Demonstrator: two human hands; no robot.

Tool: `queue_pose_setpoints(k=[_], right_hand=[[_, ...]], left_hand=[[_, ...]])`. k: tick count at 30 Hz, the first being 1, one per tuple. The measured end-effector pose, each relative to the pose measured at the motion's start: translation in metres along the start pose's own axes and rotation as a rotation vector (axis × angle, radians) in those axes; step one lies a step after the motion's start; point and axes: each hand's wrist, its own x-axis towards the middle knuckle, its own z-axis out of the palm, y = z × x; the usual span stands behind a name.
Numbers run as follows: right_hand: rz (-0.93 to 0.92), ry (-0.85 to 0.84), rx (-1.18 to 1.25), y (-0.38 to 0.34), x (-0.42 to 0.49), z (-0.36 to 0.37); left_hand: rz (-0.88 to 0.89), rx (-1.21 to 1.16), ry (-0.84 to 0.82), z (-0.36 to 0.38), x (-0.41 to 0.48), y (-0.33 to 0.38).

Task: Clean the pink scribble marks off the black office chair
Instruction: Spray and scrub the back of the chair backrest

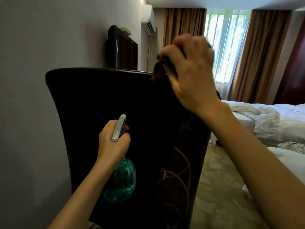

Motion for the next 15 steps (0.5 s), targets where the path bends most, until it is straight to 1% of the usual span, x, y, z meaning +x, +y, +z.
queue_pose_setpoints(k=[1,2,5,8,12,15], right_hand=[[-0.024,-0.052,-0.012,0.003,-0.004,0.003],[-0.024,-0.068,-0.007,0.008,-0.01,0.004],[0.041,-0.01,0.026,0.024,-0.034,0.0],[0.086,0.027,0.006,0.044,-0.065,-0.009],[0.226,0.005,0.026,0.062,-0.115,-0.014],[0.308,0.022,0.071,0.061,-0.124,-0.019]], left_hand=[[-0.002,0.009,0.007,0.003,0.002,0.001],[-0.015,0.021,0.012,0.005,0.005,0.001],[0.0,0.065,0.013,0.01,0.014,-0.004],[-0.016,0.102,0.007,0.012,0.018,-0.004],[-0.046,0.117,0.018,0.013,0.018,-0.004],[-0.028,0.127,0.028,0.015,0.016,-0.004]])
